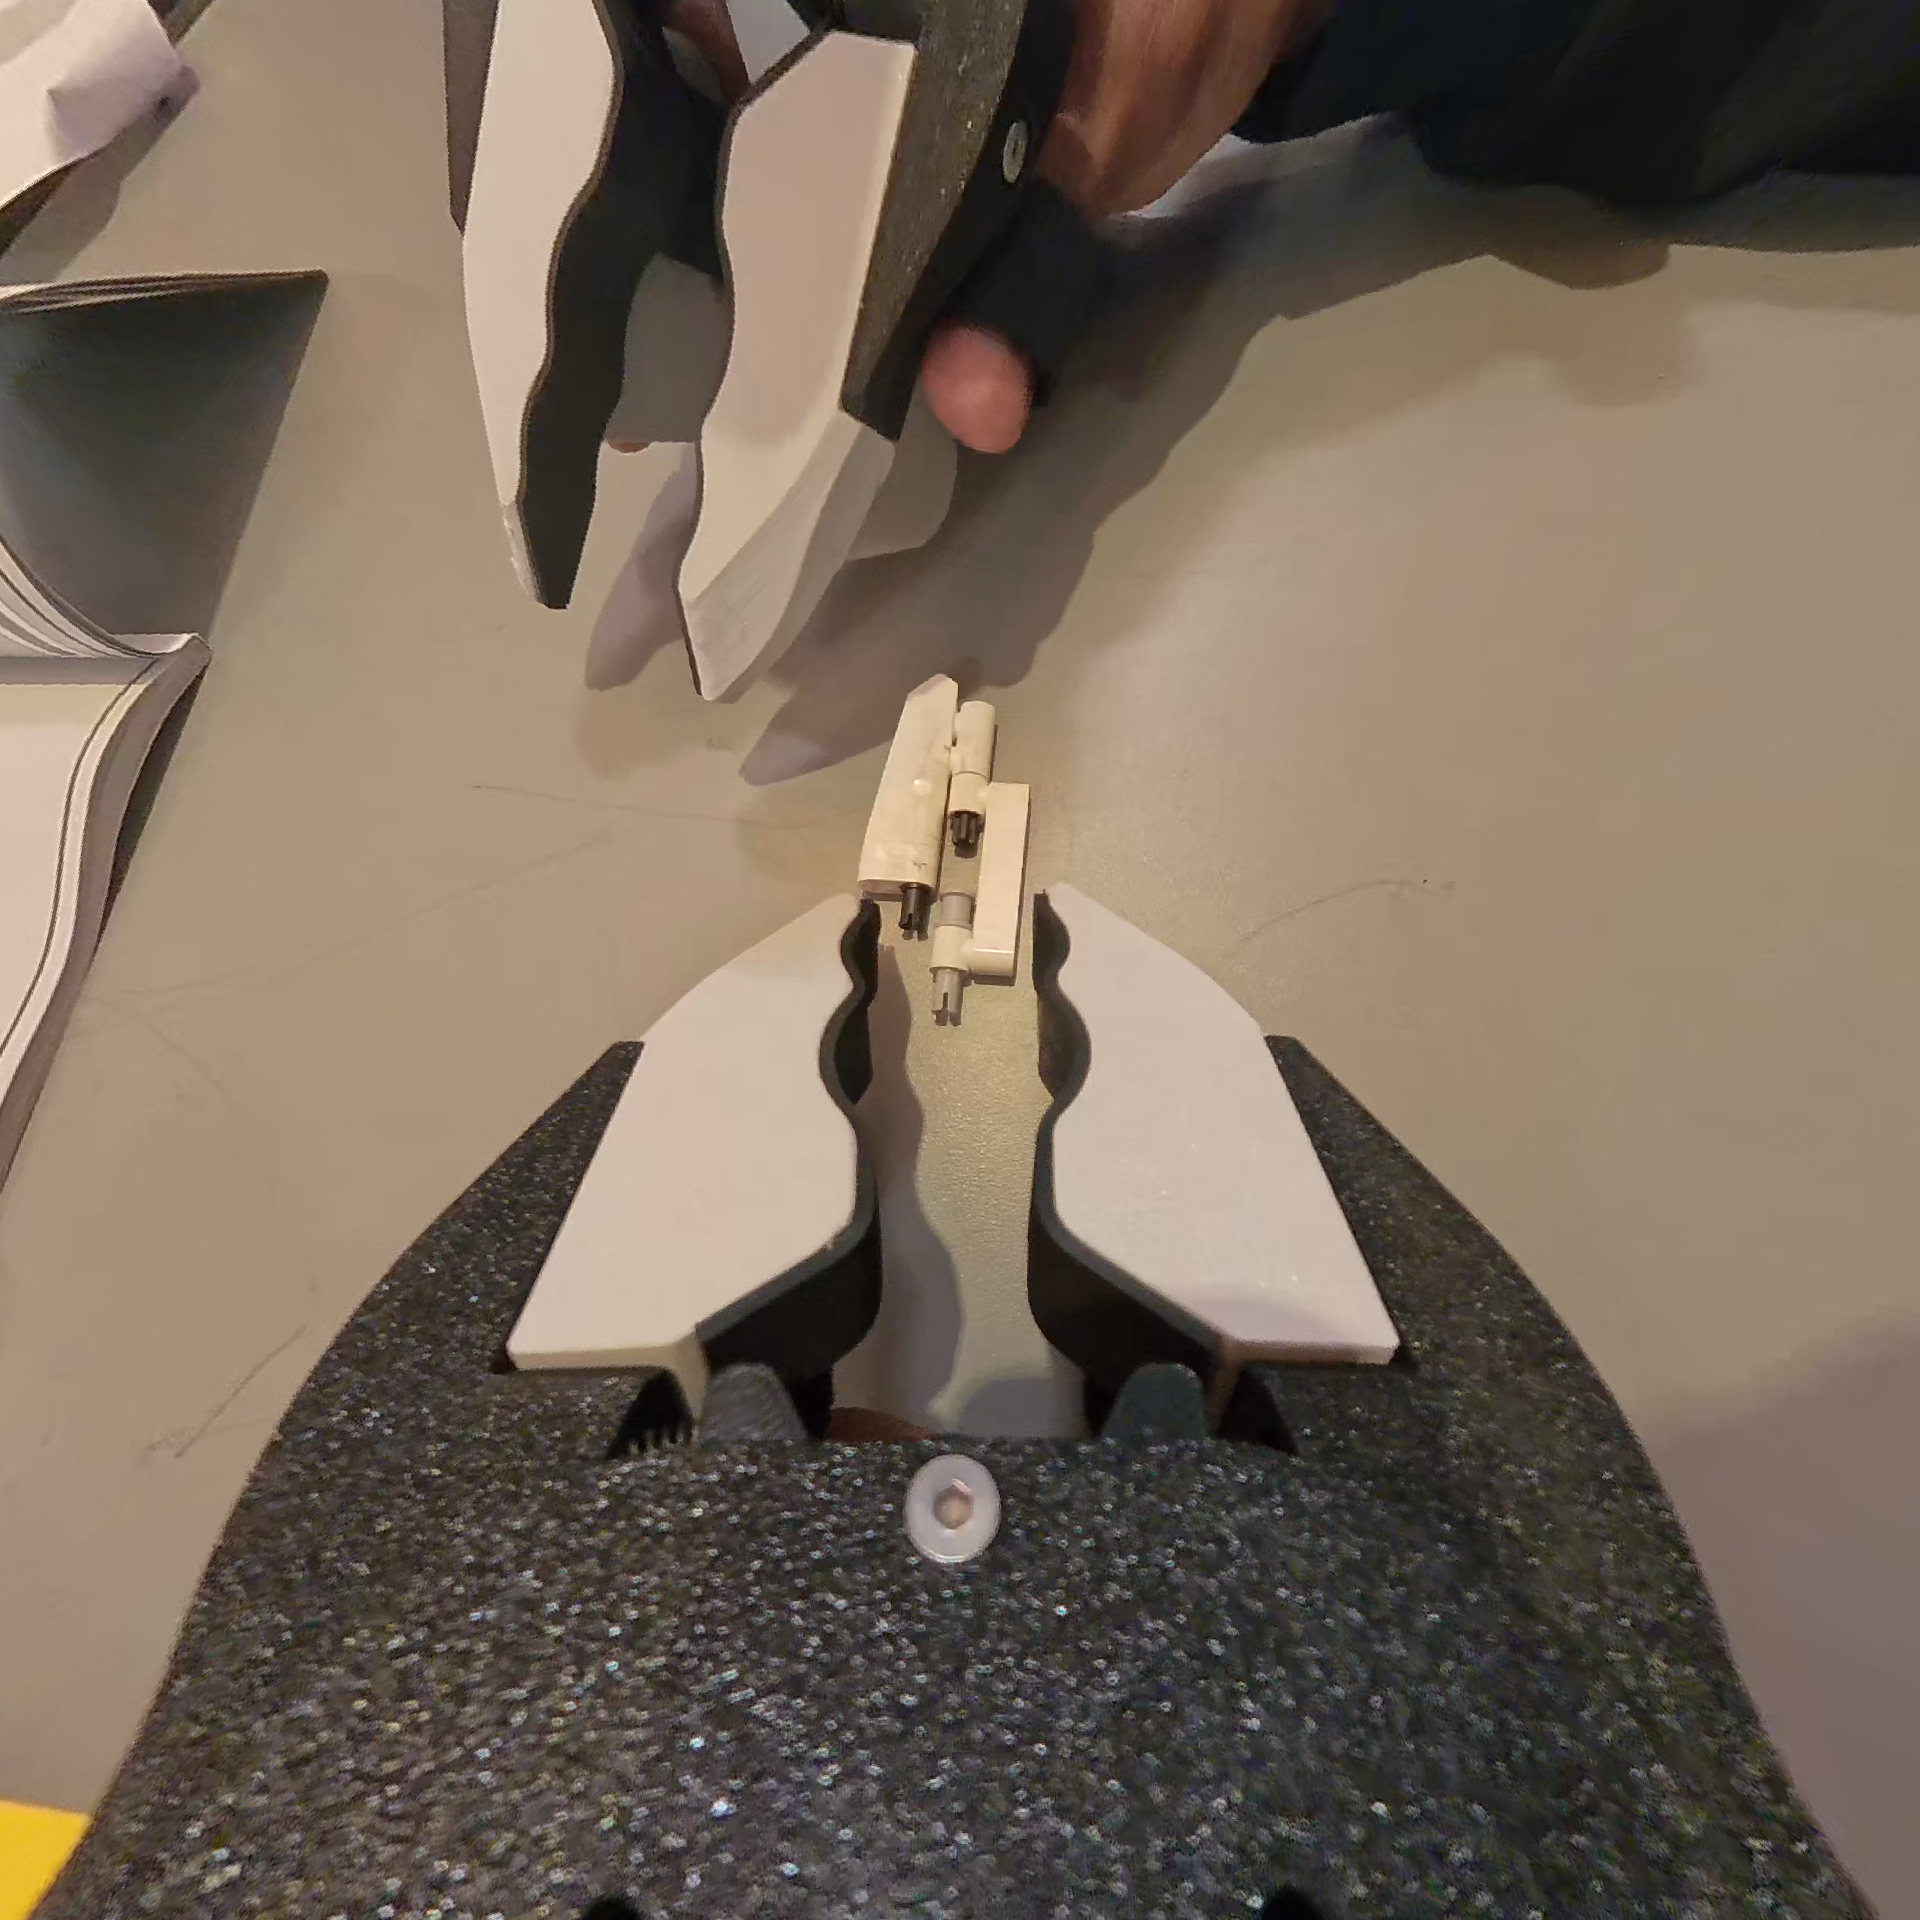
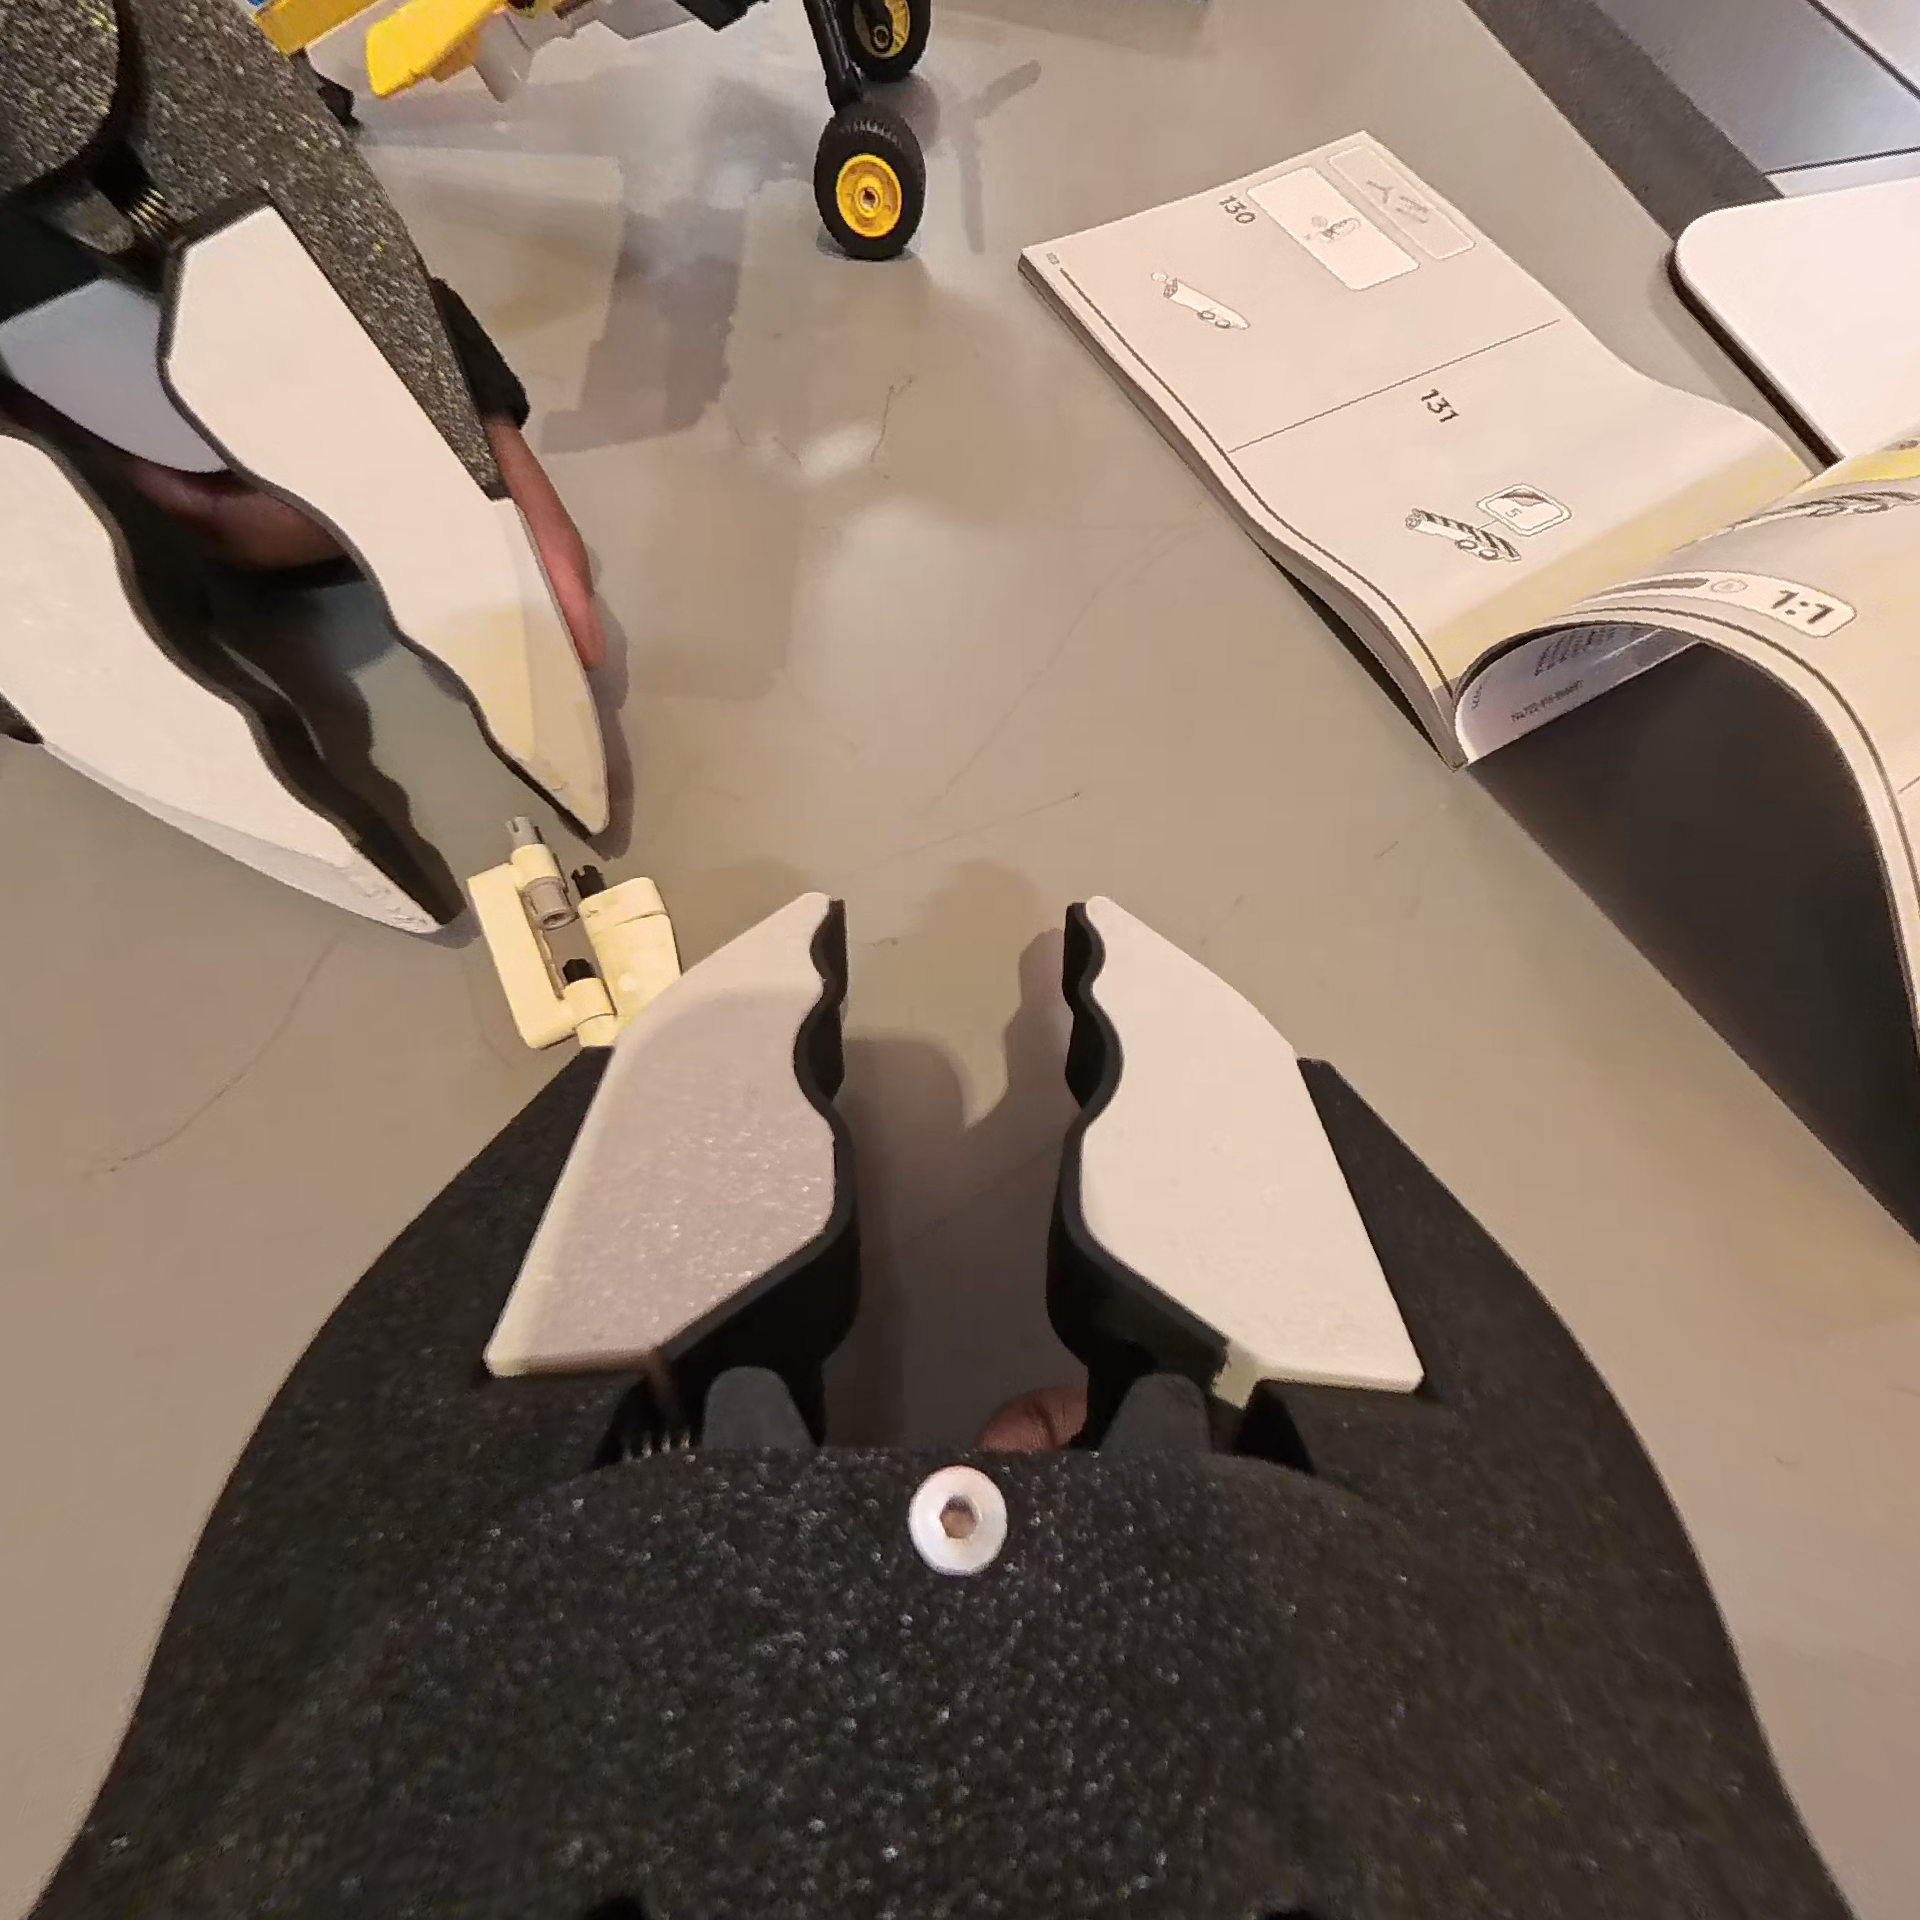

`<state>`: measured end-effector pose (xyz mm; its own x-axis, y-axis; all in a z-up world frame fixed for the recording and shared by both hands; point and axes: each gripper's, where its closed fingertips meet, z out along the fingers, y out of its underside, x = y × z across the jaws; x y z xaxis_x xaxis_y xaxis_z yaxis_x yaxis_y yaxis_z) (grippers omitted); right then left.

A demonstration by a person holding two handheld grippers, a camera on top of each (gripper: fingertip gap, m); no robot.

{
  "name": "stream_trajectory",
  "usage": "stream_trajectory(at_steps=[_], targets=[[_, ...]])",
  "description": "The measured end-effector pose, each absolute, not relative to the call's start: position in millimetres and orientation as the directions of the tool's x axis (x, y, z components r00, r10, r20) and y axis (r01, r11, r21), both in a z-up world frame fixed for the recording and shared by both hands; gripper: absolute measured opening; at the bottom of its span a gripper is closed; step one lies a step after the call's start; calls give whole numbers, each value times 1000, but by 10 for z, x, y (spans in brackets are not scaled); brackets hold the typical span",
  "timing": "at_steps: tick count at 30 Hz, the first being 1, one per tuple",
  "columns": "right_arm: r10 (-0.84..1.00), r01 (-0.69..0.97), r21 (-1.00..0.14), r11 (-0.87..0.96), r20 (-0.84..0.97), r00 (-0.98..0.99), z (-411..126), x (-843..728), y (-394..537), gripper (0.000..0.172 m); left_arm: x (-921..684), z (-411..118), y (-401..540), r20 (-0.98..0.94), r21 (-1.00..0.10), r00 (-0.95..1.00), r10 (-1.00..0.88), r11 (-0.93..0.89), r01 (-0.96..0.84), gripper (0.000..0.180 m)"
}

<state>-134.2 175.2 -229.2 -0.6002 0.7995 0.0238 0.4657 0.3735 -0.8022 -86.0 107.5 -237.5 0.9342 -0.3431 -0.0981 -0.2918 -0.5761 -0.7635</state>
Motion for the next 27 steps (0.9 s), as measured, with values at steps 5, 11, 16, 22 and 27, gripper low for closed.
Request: stream_trajectory(at_steps=[5, 11, 16, 22, 27], targets=[[800, 466, -801, 377, 27, -599, -2296, -1342, 1753, 40, -854, -2376, 1072, -88, -763, 933, -349, -578, -288, 29], [801, 467, -799, 378, 29, -598, -2299, -1344, 1755, 40, -845, -2380, 1065, -85, -761, 931, -355, -580, -290, 29], [801, 467, -799, 378, 29, -598, -2299, -1343, 1753, 40, -839, -2382, 1063, -82, -760, 929, -360, -580, -292, 28], [800, 467, -800, 377, 27, -599, -2299, -1343, 1752, 40, -831, -2386, 1058, -74, -759, 928, -366, -583, -291, 28], [800, 468, -800, 375, 24, -600, -2297, -1343, 1753, 40, -825, -2388, 1054, -70, -758, 926, -372, -584, -292, 28]])
